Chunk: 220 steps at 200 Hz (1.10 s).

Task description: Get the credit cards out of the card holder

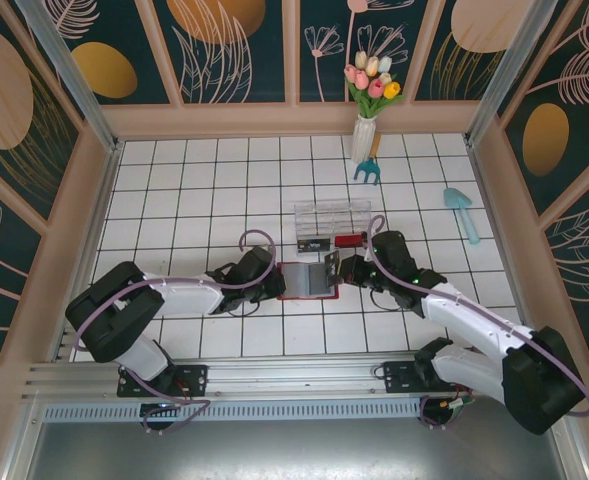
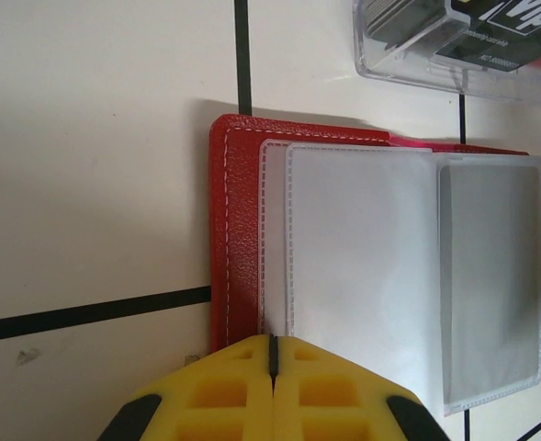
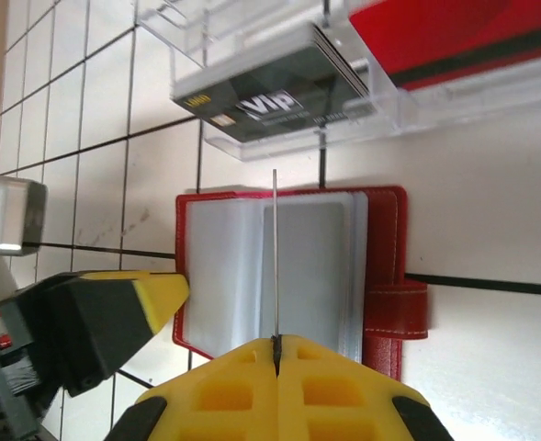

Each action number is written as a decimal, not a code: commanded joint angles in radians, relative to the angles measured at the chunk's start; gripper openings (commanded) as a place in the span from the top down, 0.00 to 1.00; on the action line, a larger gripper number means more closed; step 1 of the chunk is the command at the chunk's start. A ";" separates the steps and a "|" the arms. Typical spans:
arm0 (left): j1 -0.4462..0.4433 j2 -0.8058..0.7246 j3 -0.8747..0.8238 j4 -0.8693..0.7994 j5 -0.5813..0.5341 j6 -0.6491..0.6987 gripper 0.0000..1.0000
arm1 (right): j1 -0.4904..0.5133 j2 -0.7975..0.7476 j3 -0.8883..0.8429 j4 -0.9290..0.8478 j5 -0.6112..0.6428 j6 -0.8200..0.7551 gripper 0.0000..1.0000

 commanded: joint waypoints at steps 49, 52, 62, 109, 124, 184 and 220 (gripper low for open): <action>0.009 -0.353 -0.029 -0.104 -0.170 0.004 0.33 | 0.052 0.004 0.253 -0.172 0.121 -0.283 1.00; 0.009 -0.374 -0.030 -0.112 -0.182 0.003 0.28 | 0.059 0.007 0.262 -0.169 0.124 -0.299 1.00; 0.010 -0.442 -0.041 -0.137 -0.223 0.000 0.16 | 0.081 0.023 0.287 -0.160 0.156 -0.361 1.00; 0.014 -0.714 -0.099 -0.215 -0.313 0.025 0.01 | 0.227 0.147 0.398 -0.170 0.290 -0.809 1.00; 0.013 -0.762 -0.116 -0.227 -0.325 0.034 0.01 | 0.232 0.200 0.438 -0.199 0.305 -0.917 1.00; 0.014 -0.880 -0.143 -0.271 -0.355 0.082 0.01 | 0.255 0.353 0.527 -0.336 0.362 -1.303 1.00; 0.014 -0.937 -0.149 -0.299 -0.370 0.097 0.01 | 0.255 0.364 0.493 -0.309 0.361 -1.426 1.00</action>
